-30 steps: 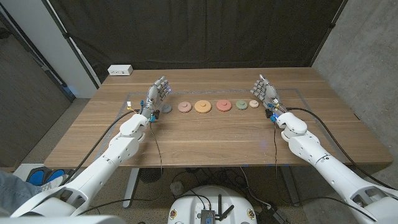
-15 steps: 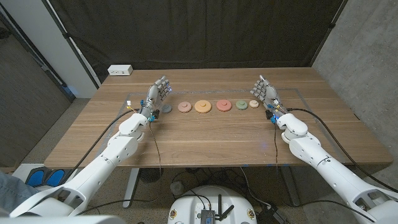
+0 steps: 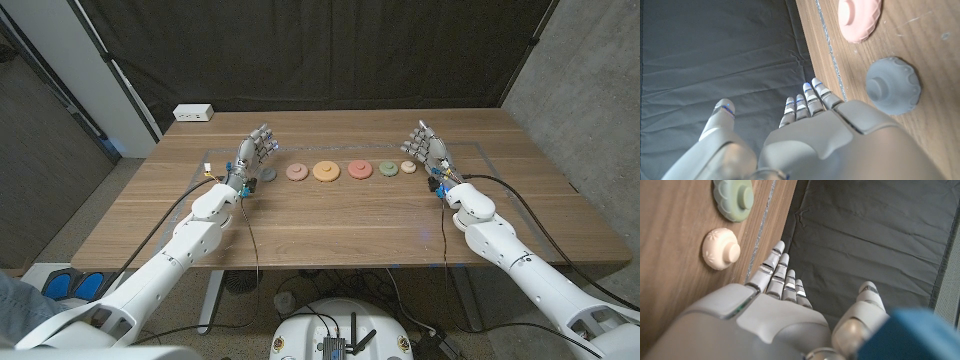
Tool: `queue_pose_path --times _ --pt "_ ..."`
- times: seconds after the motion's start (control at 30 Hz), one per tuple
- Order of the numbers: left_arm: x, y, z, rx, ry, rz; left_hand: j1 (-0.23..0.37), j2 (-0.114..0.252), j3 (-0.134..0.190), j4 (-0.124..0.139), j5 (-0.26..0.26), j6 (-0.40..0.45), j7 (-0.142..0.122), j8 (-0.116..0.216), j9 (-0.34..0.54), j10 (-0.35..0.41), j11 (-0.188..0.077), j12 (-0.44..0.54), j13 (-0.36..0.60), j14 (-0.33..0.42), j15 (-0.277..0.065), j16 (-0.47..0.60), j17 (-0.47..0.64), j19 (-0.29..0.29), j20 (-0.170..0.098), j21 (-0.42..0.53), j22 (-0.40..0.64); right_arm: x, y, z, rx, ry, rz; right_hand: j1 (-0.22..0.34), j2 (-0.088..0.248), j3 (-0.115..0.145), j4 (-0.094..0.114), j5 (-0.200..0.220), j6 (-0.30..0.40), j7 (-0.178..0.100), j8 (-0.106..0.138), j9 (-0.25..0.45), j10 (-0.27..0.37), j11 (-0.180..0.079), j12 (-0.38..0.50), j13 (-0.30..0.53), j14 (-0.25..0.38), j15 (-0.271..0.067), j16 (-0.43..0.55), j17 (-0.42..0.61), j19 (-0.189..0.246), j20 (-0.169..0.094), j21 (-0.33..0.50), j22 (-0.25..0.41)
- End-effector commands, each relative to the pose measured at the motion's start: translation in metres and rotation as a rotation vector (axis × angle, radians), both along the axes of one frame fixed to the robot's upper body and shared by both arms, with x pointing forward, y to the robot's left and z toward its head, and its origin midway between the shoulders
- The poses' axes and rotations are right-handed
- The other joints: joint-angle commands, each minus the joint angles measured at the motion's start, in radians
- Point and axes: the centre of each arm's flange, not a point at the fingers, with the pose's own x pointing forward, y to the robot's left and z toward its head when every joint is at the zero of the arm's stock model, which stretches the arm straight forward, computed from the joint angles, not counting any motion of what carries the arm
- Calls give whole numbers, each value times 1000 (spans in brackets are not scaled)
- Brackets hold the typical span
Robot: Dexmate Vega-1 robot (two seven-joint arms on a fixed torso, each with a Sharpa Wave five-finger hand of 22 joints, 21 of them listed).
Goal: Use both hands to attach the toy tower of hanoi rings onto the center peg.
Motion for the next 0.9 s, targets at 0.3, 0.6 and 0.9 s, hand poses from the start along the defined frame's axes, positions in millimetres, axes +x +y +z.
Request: queue_pose_path --times 0.3,0.6,0.9 --pt "-4 3 -5 9 -3 15 -18 14 4 7 6 6 -8 6 2 47 4 12 2 172 -3 37 15 126 12 46 16 2 7 3 -22 -5 -11 4 10 -1 -9 5 31 -16 12 4 47 -42 19 -7 177 -22 77 34 128 -4 45 9" --pt "-7 1 -8 -17 -12 44 -32 22 6 12 6 25 -8 11 2 86 -2 21 3 305 -24 74 30 202 24 81 29 5 8 4 -51 0 11 1 23 -1 -6 5 68 -66 22 7 72 -57 36 4 270 -37 131 81 194 1 82 25" --pt "-9 1 -10 -27 -17 64 -36 44 1 13 6 56 -3 16 3 104 -12 21 4 399 -43 124 69 280 13 133 60 6 7 2 -59 0 6 3 30 -2 -7 5 102 -70 29 9 91 -73 46 15 332 -60 184 136 213 -7 116 55"
